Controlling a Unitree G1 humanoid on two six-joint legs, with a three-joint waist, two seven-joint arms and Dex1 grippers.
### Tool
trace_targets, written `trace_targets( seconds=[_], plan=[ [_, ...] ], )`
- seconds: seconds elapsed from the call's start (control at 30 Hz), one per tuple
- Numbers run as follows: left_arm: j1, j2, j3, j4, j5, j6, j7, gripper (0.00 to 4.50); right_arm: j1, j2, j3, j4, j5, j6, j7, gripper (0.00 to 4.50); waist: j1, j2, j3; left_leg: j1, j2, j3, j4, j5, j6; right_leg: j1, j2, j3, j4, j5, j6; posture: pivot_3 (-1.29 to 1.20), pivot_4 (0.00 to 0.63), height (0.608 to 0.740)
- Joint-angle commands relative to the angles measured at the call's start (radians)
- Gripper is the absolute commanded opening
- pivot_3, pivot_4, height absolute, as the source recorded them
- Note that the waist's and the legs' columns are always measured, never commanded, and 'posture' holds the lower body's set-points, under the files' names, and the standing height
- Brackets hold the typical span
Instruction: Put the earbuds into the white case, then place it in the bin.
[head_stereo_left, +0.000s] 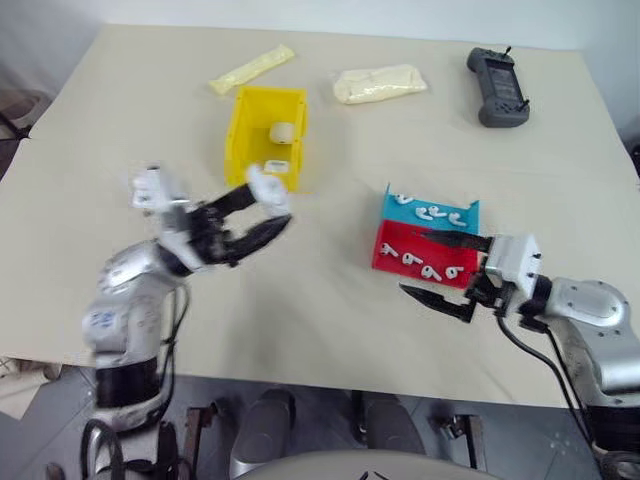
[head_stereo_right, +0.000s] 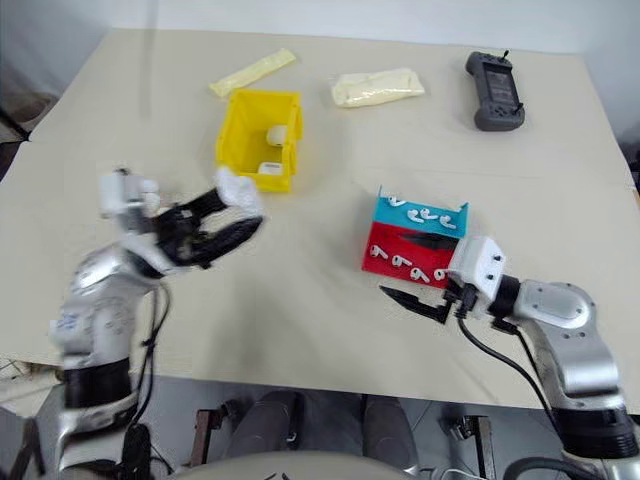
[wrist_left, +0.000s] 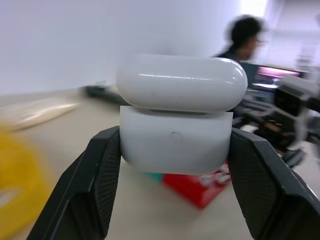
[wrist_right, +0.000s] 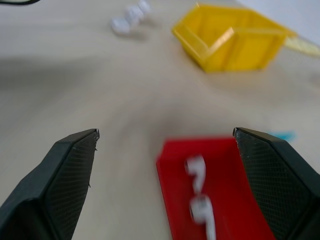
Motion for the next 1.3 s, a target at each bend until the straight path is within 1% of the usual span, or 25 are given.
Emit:
trace_targets(
  seconds=[0.03,0.17,0.23,0.27,0.3,0.37,0.5,0.53,0.57,0.7,0.77,0.83,0.87,0.9,0.97,1.07,1.1,1.17,1.23,1.3],
  plan=[
    [-0.062,-0.069,-0.085,0.124,0.015,-0.17,-0.123,2.82,0.072,-0.048,-0.133,-0.042,0.013,-0.004,-0.001,4.5,-0.005,0.0,0.0,0.0,0.0,0.0,0.001,0.0,0.001,0.0,0.0,0.0,0.0,0.0,0.001,0.0,0.15,0.74],
    [-0.099,-0.107,-0.137,0.213,0.002,-0.222,-0.202,2.82,0.201,-0.07,-0.253,-0.077,0.008,-0.004,0.004,4.5,-0.008,0.0,0.0,0.0,0.0,0.001,0.004,0.0,0.001,0.001,0.002,0.0,-0.001,0.0,0.001,0.0,0.15,0.74],
    [-0.064,-0.085,-0.146,0.187,-0.004,-0.259,-0.254,2.82,0.314,-0.05,-0.323,-0.146,0.021,0.01,0.001,4.5,-0.008,0.0,0.0,0.0,0.0,0.0,0.005,0.0,0.001,0.001,0.002,0.0,0.0,0.0,0.001,0.0,0.15,0.74],
    [-0.06,-0.076,-0.136,0.182,-0.004,-0.274,-0.255,2.82,0.354,-0.047,-0.35,-0.168,0.033,0.026,0.0,4.5,-0.008,0.0,0.0,0.001,0.001,0.0,0.005,0.0,0.001,0.001,0.002,0.001,0.0,0.0,0.001,0.0,0.15,0.74],
    [-0.037,-0.054,-0.119,0.155,-0.02,-0.259,-0.251,2.82,0.396,-0.039,-0.366,-0.197,0.045,0.044,-0.002,4.5,-0.01,0.0,0.0,0.001,0.001,0.0,0.005,0.0,0.001,0.001,0.002,0.001,0.0,0.0,0.001,0.0,0.15,0.74],
    [0.014,-0.023,-0.092,0.12,-0.027,-0.275,-0.248,2.82,0.428,-0.026,-0.364,-0.226,0.034,0.042,-0.018,4.5,-0.016,0.0,0.0,0.001,0.003,0.0,0.005,0.0,0.002,0.001,0.002,0.002,0.0,0.0,0.001,0.0,0.15,0.74],
    [0.071,0.019,-0.081,0.107,-0.023,-0.306,-0.261,2.82,0.351,-0.049,-0.325,-0.24,0.041,0.109,-0.066,4.5,-0.021,0.001,0.0,0.003,0.003,-0.001,0.005,-0.001,0.002,0.001,0.002,0.004,0.001,0.001,0.001,0.0,0.15,0.74],
    [0.068,0.02,-0.065,0.119,-0.013,-0.314,-0.227,2.82,0.327,-0.06,-0.316,-0.244,0.045,0.125,-0.067,4.5,-0.019,0.001,0.0,0.003,0.003,-0.001,0.006,-0.001,0.002,0.002,0.001,0.004,0.001,0.001,0.002,0.0,0.15,0.74],
    [0.067,0.033,-0.05,0.121,-0.03,-0.284,-0.212,2.82,0.309,-0.071,-0.312,-0.25,0.051,0.143,-0.066,4.5,-0.018,0.001,0.0,0.002,0.002,-0.002,0.007,-0.001,0.002,0.002,0.001,0.003,0.001,0.001,0.002,0.0,0.15,0.74],
    [0.076,0.066,-0.019,0.145,-0.051,-0.278,-0.215,2.82,0.274,-0.101,-0.299,-0.241,0.065,0.181,-0.04,4.5,-0.01,0.001,0.0,0.001,0.002,-0.003,0.007,-0.001,0.003,0.002,0.001,0.002,0.0,0.001,0.002,0.0,0.15,0.74],
    [0.09,0.07,-0.021,0.14,-0.048,-0.297,-0.228,2.82,0.28,-0.105,-0.302,-0.242,0.058,0.178,-0.03,4.5,-0.003,0.001,0.0,0.001,0.001,-0.003,0.007,-0.001,0.003,0.002,0.0,0.002,-0.001,0.001,0.002,0.0,0.15,0.74],
    [0.157,0.069,-0.075,0.095,-0.054,-0.303,-0.295,2.82,0.259,-0.126,-0.311,-0.227,0.059,0.193,-0.022,4.5,0.001,0.001,0.0,0.001,0.0,-0.003,0.007,-0.002,0.004,0.002,0.0,0.002,-0.001,0.001,0.002,0.0,0.15,0.74],
    [0.18,0.066,-0.094,0.074,-0.053,-0.304,-0.308,2.82,0.259,-0.13,-0.321,-0.222,0.06,0.193,-0.016,4.5,0.001,0.002,-0.001,0.001,0.0,-0.002,0.008,-0.002,0.005,0.002,-0.001,0.003,-0.002,0.001,0.002,0.0,0.15,0.74],
    [0.186,0.051,-0.111,0.092,-0.013,-0.344,-0.294,2.82,0.245,-0.14,-0.321,-0.22,0.057,0.206,-0.024,4.5,0.002,0.001,-0.001,0.001,0.0,-0.002,0.008,-0.002,0.005,0.002,-0.001,0.003,-0.002,0.001,0.003,0.0,0.15,0.74],
    [0.165,0.015,-0.144,0.133,0.077,-0.401,-0.218,2.82,0.234,-0.152,-0.319,-0.231,0.055,0.225,-0.032,4.5,0.007,0.001,0.0,0.0,0.0,-0.002,0.009,-0.003,0.005,0.003,-0.001,0.003,-0.002,0.002,0.003,0.0,0.15,0.74],
    [0.141,-0.022,-0.179,0.158,0.149,-0.466,-0.158,2.82,0.235,-0.156,-0.321,-0.248,0.056,0.244,-0.033,4.5,0.009,0.001,0.0,0.0,0.0,-0.003,0.011,-0.002,0.005,0.004,0.0,0.003,-0.002,0.002,0.004,0.0,0.15,0.74],
    [0.11,-0.047,-0.183,0.164,0.135,-0.455,-0.141,2.82,0.222,-0.17,-0.309,-0.258,0.054,0.273,-0.044,4.5,0.008,0.001,0.0,0.0,0.0,-0.003,0.011,-0.002,0.005,0.003,0.0,0.003,-0.002,0.002,0.004,0.0,0.15,0.74],
    [0.056,-0.08,-0.202,0.177,0.088,-0.425,-0.166,2.82,0.189,-0.213,-0.276,-0.279,0.058,0.355,-0.06,4.5,0.007,0.001,0.0,0.0,0.0,-0.002,0.011,-0.003,0.006,0.003,0.0,0.003,-0.001,0.002,0.004,0.0,0.15,0.74],
    [0.028,-0.093,-0.219,0.196,0.063,-0.424,-0.217,2.82,0.167,-0.277,-0.237,-0.293,0.042,0.439,-0.063,4.5,0.003,0.002,-0.001,0.0,0.0,-0.002,0.011,-0.003,0.006,0.003,0.0,0.004,-0.001,0.002,0.004,0.0,0.15,0.74],
    [0.018,-0.091,-0.23,0.201,0.04,-0.402,-0.248,2.82,0.155,-0.325,-0.204,-0.307,0.021,0.476,-0.06,4.5,0.002,0.002,-0.001,0.0,0.0,-0.002,0.01,-0.003,0.006,0.002,0.0,0.004,-0.001,0.002,0.004,0.0,0.15,0.74]
  ],
)
